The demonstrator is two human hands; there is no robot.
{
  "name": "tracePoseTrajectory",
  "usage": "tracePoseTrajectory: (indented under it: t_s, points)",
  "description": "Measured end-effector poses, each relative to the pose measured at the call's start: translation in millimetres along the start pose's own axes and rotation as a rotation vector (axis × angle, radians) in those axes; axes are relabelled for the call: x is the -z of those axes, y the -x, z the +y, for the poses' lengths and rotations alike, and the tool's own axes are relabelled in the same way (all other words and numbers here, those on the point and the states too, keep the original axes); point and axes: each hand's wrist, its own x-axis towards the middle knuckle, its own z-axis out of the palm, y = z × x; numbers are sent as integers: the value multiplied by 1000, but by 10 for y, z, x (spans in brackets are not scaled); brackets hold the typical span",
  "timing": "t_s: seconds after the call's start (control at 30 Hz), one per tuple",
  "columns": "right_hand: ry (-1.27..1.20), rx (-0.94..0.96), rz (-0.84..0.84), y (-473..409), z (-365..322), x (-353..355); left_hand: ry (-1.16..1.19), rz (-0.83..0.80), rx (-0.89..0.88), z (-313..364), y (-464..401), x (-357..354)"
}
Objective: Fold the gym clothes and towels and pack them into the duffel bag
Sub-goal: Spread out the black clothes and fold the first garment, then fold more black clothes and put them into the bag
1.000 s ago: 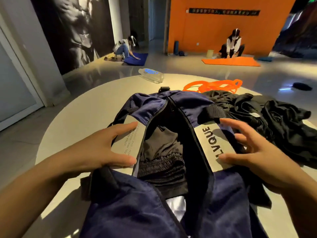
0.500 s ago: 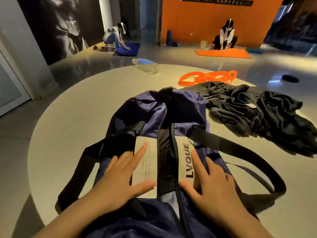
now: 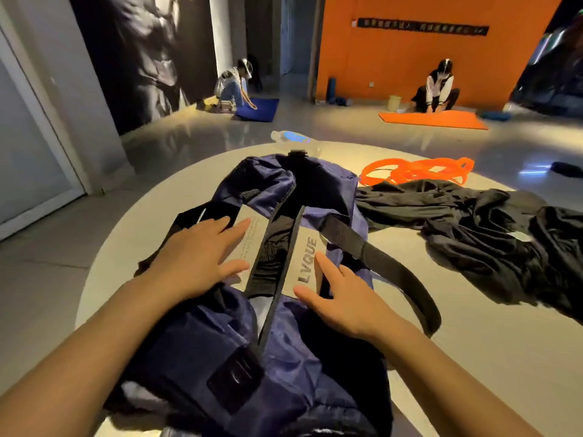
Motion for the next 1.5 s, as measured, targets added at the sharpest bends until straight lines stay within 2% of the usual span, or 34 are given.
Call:
tracePoseTrajectory:
  t_s: [0.07, 0.13, 0.17, 0.27, 0.3, 0.37, 0.67, 0.87, 0.97, 1.07, 1.17, 1.23, 1.33, 1.5]
  points:
    - [-19, 36, 64, 134, -66, -86, 148, 86, -32, 34, 206, 42]
    - [124, 152, 205, 289, -92, -295, 286, -29, -8, 133, 495, -3]
    - [138, 178, 193, 323, -112, -358, 303, -92, 6, 136, 609, -136]
    - [150, 205, 196, 182, -66, -521, 114, -124, 36, 110, 691, -500]
    - [107, 197, 140, 119, -68, -547, 92, -123, 57, 71, 671, -580]
    - [99, 209, 129, -22, -103, -535, 52, -42, 46, -38, 572, -673]
    - [35, 253, 211, -1086, -353, -564, 255, 326, -24, -730, -169, -764]
    - [49, 319, 303, -1568, -429, -599, 154, 301, 25, -998, -508, -784]
    - [13, 383, 462, -1489, -434, -548, 110, 223, 35, -1018, -519, -748]
    - [96, 456, 640, -1266, -285, -501, 221, 168, 122, -833, -505, -563]
    - [218, 517, 669, -1037, 87, -460, 338, 310, 178, -446, -492, -386]
    - [245, 518, 678, -857, 295, -398, 357, 308, 60, -97, -503, -349]
    - [255, 473, 653, -597, 485, -264, 342, 193, -111, 511, -633, -453]
    - [463, 250, 583, -340, 1203, 30, 412, 111, -226, 1468, -1022, -749]
